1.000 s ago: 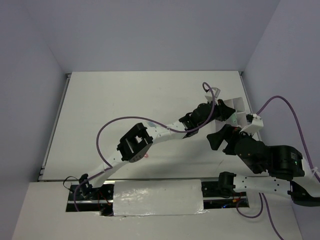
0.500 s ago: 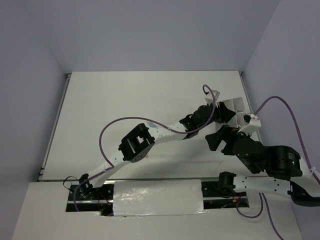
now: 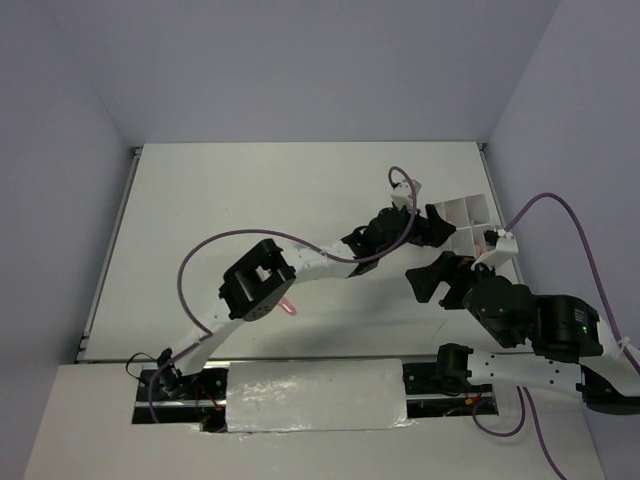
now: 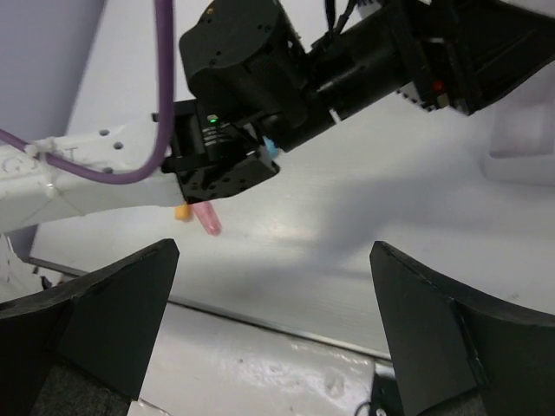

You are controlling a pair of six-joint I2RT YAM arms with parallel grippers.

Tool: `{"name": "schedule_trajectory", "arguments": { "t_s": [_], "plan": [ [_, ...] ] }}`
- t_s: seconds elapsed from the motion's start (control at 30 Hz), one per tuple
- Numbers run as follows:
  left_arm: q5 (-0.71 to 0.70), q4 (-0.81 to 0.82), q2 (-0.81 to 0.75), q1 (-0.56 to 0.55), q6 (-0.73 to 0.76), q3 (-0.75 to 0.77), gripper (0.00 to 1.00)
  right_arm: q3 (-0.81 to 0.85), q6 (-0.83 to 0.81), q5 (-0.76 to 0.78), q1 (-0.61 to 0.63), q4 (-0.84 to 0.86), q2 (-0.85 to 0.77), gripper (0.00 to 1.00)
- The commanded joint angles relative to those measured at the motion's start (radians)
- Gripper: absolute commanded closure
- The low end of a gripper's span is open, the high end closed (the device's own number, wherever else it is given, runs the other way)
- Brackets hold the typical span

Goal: Sort the stationery into containers
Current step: Pick up the stationery from the center of the board.

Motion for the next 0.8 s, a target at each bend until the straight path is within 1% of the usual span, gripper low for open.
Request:
{"name": "schedule_trajectory", "arguments": {
  "t_s": [0.0, 0.03, 0.07, 0.1, 0.13, 0.17, 0.2, 0.23, 0.27, 0.3, 0.33, 0.37, 0.4, 0.43, 0.47, 0.5, 0.53, 0.57, 0.6, 0.63, 0.7, 0.77],
  "plan": [
    [-0.085, -0.003, -0.292, 0.068, 0.067, -0.127, 0.11, -0.066, -0.146, -0.009, 0.000, 0.217, -0.039, 0.00],
    [-0.115, -0.044, -0.348, 0.079, 0.081, -0.158, 0.08, -0.089, -0.186, -0.024, -0.002, 0.262, -0.039, 0.00],
    [-0.149, -0.166, -0.399, 0.092, 0.094, -0.189, 0.05, -0.111, -0.279, -0.040, -0.002, 0.317, -0.027, 0.00],
    [-0.180, -0.243, -0.451, 0.126, 0.094, -0.233, 0.03, -0.146, -0.312, -0.057, -0.003, 0.404, -0.009, 0.00],
    [-0.235, -0.329, -0.542, 0.148, 0.071, -0.249, 0.02, -0.154, -0.333, -0.078, -0.006, 0.433, 0.058, 0.00],
    [-0.255, -0.520, -0.583, 0.175, 0.051, -0.276, 0.01, -0.152, -0.368, -0.086, -0.008, 0.453, 0.101, 0.00],
    [-0.267, -0.614, -0.626, 0.238, 0.033, -0.293, 0.01, -0.146, -0.390, -0.090, -0.016, 0.500, 0.140, 0.00],
    [-0.278, -0.711, -0.705, 0.270, 0.013, -0.311, 0.01, -0.146, -0.415, -0.100, -0.023, 0.535, 0.215, 0.00],
    [-0.286, -0.848, -0.745, 0.333, -0.009, -0.372, 0.01, -0.161, -0.480, -0.173, -0.045, 0.634, 0.252, 0.00],
    [-0.300, -0.898, -0.837, 0.361, -0.009, -0.411, 0.01, -0.169, -0.511, -0.254, -0.140, 0.687, 0.284, 0.00],
    [-0.317, -0.940, -0.886, 0.384, -0.006, -0.446, 0.01, -0.180, -0.528, -0.364, -0.217, 0.733, 0.359, 0.00],
    [-0.356, -0.981, -0.931, 0.407, 0.006, -0.485, 0.01, -0.192, -0.559, -0.599, -0.279, 0.790, 0.401, 0.00],
    [-0.373, -1.091, -1.013, 0.445, 0.006, -0.530, 0.01, -0.201, -0.579, -0.664, -0.314, 0.863, 0.447, 0.00],
    [-0.389, -1.142, -1.057, 0.461, 0.017, -0.549, 0.01, -0.183, -0.608, -0.699, -0.318, 0.873, 0.570, 0.00],
    [-0.418, -1.182, -1.094, 0.473, 0.026, -0.569, 0.01, -0.153, -0.657, -0.733, -0.316, 0.863, 0.647, 0.00],
    [-0.433, -1.224, -1.172, 0.485, 0.031, -0.604, 0.01, -0.061, -0.671, -0.770, -0.309, 0.803, 0.724, 0.00],
    [-0.444, -1.282, -1.212, 0.491, 0.046, -0.621, 0.01, -0.015, -0.682, -0.772, -0.290, 0.780, 0.878, 0.04],
    [-0.439, -1.299, -1.249, 0.494, 0.060, -0.662, 0.01, 0.024, -0.707, -0.769, -0.275, 0.758, 0.953, 0.07],
    [-0.435, -1.310, -1.320, 0.501, 0.074, -0.683, 0.01, 0.092, -0.717, -0.747, -0.261, 0.729, 1.013, 0.08],
    [-0.433, -1.340, -1.353, 0.504, 0.089, -0.696, 0.01, 0.120, -0.729, -0.749, -0.244, 0.720, 1.116, 0.13],
    [-0.441, -1.371, -1.434, 0.508, 0.140, -0.735, 0.01, 0.163, -0.755, -0.752, -0.209, 0.720, 1.188, 0.16],
    [-0.459, -1.419, -1.474, 0.510, 0.193, -0.759, 0.01, 0.170, -0.755, -0.770, -0.198, 0.741, 1.246, 0.17]
  ]
}}
